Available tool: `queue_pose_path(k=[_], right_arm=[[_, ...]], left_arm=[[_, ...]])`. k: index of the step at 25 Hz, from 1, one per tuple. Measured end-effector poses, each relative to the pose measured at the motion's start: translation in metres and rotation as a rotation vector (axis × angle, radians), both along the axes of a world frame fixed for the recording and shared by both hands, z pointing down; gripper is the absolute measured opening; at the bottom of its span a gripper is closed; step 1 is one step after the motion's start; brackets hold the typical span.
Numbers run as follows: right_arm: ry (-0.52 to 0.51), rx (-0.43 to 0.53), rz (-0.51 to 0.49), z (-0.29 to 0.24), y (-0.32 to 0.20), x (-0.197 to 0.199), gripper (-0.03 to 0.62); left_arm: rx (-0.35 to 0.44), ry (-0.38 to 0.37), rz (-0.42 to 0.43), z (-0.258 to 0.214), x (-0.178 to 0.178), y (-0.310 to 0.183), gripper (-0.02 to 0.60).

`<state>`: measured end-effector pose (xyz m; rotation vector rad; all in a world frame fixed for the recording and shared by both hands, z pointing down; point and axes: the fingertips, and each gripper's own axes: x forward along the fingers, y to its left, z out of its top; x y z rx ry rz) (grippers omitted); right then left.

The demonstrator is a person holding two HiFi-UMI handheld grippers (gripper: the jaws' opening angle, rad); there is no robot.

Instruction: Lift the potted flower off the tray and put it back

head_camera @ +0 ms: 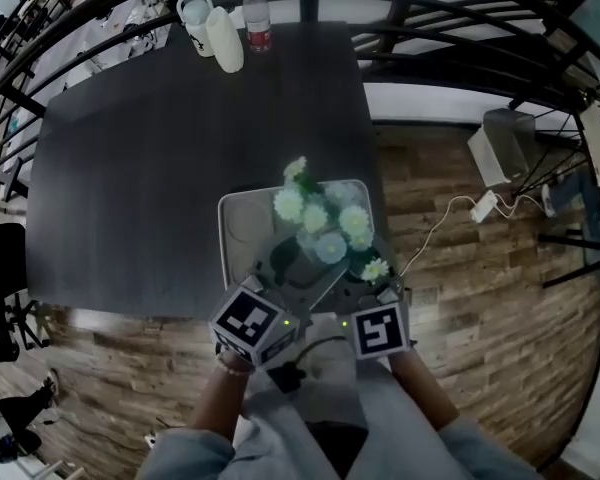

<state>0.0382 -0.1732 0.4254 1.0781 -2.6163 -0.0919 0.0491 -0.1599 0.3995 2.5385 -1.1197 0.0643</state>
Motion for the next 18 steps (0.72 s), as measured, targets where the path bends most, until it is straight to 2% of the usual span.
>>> queue_pose_path(k=[4, 8, 18], right_arm=[[0.000, -0.024, -0.005, 0.015, -0.006, 0.000, 0.127], [0.016, -0.031, -0.015, 0.031, -0.005, -0.003, 0.127], [0.040, -0.040, -0.035, 0.051, -0.013, -0.006, 0.127]], left_arm=[[-0.031, -0.009, -0.007, 0.016, 0.000, -0.006, 0.267], [-0.026, -0.034, 0.002, 0.036, -0.004, -0.005, 0.267], [-0.078, -0.073, -0.002, 0.058, -0.006, -0.013, 0.267]])
